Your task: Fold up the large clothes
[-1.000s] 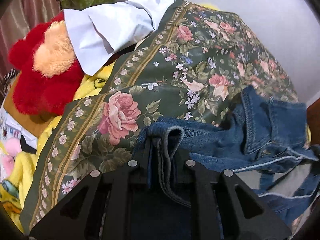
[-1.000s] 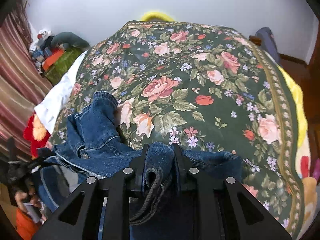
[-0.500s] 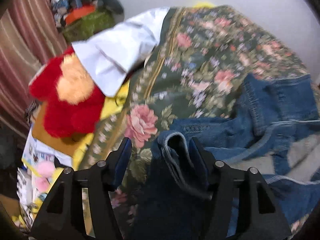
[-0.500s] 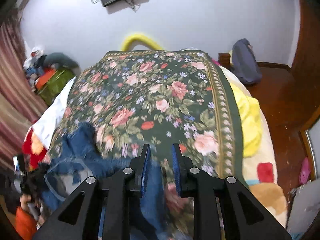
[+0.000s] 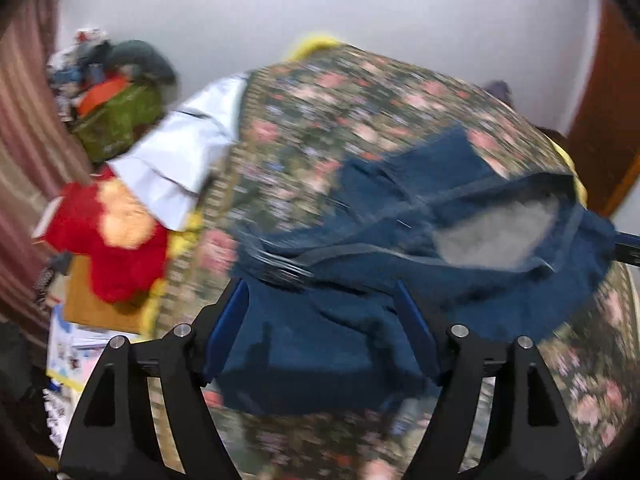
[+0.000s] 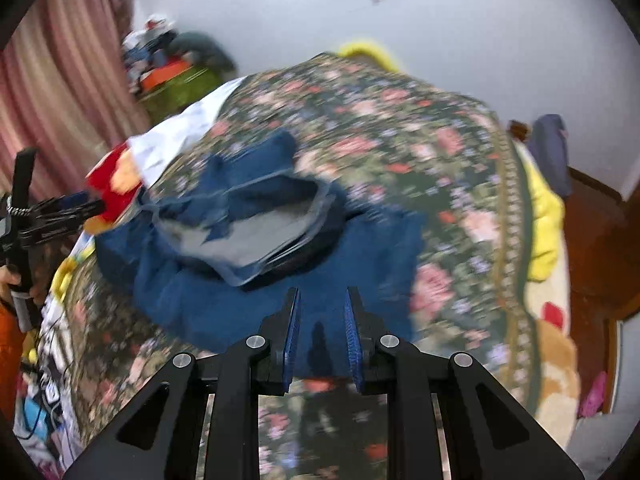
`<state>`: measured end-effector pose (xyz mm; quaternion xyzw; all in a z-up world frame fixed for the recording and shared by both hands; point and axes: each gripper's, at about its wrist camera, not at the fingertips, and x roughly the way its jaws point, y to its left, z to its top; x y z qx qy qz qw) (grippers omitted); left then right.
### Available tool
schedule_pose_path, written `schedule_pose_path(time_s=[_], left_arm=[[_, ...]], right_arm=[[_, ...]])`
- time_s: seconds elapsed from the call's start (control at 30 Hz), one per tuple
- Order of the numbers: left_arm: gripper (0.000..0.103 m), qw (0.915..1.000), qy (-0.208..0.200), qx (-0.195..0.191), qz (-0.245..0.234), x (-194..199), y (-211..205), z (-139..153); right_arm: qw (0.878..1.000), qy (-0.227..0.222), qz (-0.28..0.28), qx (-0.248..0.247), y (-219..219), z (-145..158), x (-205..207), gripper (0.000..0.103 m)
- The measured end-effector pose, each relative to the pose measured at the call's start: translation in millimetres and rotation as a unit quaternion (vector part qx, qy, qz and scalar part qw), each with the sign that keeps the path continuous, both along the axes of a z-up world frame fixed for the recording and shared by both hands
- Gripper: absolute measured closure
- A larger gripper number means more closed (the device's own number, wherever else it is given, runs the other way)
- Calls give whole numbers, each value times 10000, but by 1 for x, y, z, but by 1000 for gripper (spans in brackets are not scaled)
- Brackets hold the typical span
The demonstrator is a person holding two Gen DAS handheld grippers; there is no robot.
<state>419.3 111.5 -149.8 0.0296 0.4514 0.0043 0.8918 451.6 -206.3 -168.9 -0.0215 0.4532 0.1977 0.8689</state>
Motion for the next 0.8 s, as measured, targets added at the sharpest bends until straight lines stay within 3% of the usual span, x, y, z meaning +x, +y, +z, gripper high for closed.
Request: schedule_pose_path(time_s=[0.13,0.3,0.4,0.57,0.7,0.8], left_arm=[[28,9980,434,-212,-407,9,-37,-37],[28,9937,762,256,-780,34,-85,-79],[28,9953,605,511,-565,52,-91,-86],[28,9993,228,292,64,91,-68,-74],[28,9986,330,232,337,125,-48,-79],[25,9978,531,29,402,138,-43,-89]], right_arm=[[9991,211,361,-68,33,-22,-4,86],[9958,541,627,-397,67,-55,12,86],[9946,376,749,-609,79,-59,23,86],[9958,64,543,-728,80,-56,61,86],[9985,-13,42,-548,68,-53,102,86],[9963,-211,-405,-727,61,-53,127,86]])
